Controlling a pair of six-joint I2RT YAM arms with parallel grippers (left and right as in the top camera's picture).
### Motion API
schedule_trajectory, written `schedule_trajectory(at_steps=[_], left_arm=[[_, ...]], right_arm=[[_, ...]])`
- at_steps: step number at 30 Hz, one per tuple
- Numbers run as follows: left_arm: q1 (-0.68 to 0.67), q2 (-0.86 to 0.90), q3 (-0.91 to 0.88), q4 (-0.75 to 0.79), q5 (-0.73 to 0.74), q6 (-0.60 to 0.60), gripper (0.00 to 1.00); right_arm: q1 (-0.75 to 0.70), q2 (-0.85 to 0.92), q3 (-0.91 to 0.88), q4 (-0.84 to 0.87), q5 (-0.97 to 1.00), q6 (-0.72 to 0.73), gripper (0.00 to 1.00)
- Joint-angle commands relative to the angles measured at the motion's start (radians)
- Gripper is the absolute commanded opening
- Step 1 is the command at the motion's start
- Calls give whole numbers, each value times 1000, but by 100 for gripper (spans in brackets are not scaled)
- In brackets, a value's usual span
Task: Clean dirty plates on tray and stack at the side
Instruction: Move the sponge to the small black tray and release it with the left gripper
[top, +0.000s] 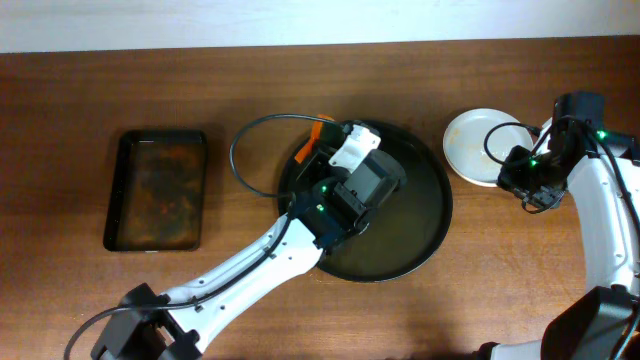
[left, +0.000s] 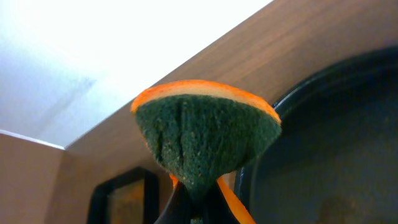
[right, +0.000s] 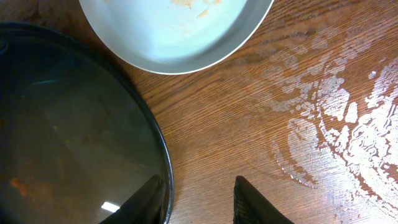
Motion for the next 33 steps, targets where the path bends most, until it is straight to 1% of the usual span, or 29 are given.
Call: schedule_trajectory(at_steps=[1, 5, 8, 9, 10, 11, 12, 13, 14, 16, 17, 18, 20, 21, 22, 23, 26, 31, 32, 33], left_arm=[[-2, -7, 13, 24, 4, 88, 0], [-2, -7, 13, 24, 2, 88, 0], [-2, -7, 13, 24, -34, 87, 0], [1, -7, 13, 18, -31, 63, 0], [8, -9, 13, -8, -12, 6, 0], [26, -17, 13, -57, 101, -41, 0], [56, -27, 13, -104, 247, -75, 0], [90, -36, 13, -138, 337, -112, 0], [183, -64, 13, -201, 473, -185, 0], [304, -113, 13, -248, 611, -184, 0], [414, -151, 13, -276, 715, -184, 0], [483, -165, 13, -291, 777, -183, 0], [706, -160, 10, -333, 901, -172, 0], [783, -142, 7, -333, 909, -118, 0], [832, -122, 7, -331, 908, -47, 0], [880, -91, 7, -324, 904, -25, 0], [978, 7, 7, -298, 904, -22, 0], [1051, 154, 7, -217, 875, -21, 1], [1053, 171, 7, -210, 874, -14, 9], [1054, 178, 7, -207, 870, 6, 40]], right_arm=[[-2, 8, 2, -2, 9, -10, 37], [-2, 8, 2, -2, 9, -11, 37], [-2, 8, 2, -6, 9, -10, 37], [-2, 8, 2, -6, 9, -10, 38], [-2, 8, 2, -7, 9, -10, 38], [-2, 8, 2, -9, 10, -11, 37], [-2, 8, 2, -10, 10, -11, 37], [-2, 8, 2, -11, 10, -11, 37], [-2, 8, 2, -12, 9, -11, 37], [-2, 8, 2, -12, 10, -11, 37], [-2, 8, 2, -12, 10, -11, 38], [-2, 8, 2, -11, 10, -11, 38], [-2, 8, 2, -12, 9, -11, 38], [-2, 8, 2, -12, 9, -11, 37], [-2, 8, 1, -13, 9, -11, 38], [-2, 8, 2, -16, 9, -11, 38], [-2, 8, 2, -19, 9, -11, 37], [-2, 8, 2, -20, 9, -11, 38], [-2, 8, 2, -20, 9, -11, 38], [-2, 8, 1, -20, 9, -11, 38]])
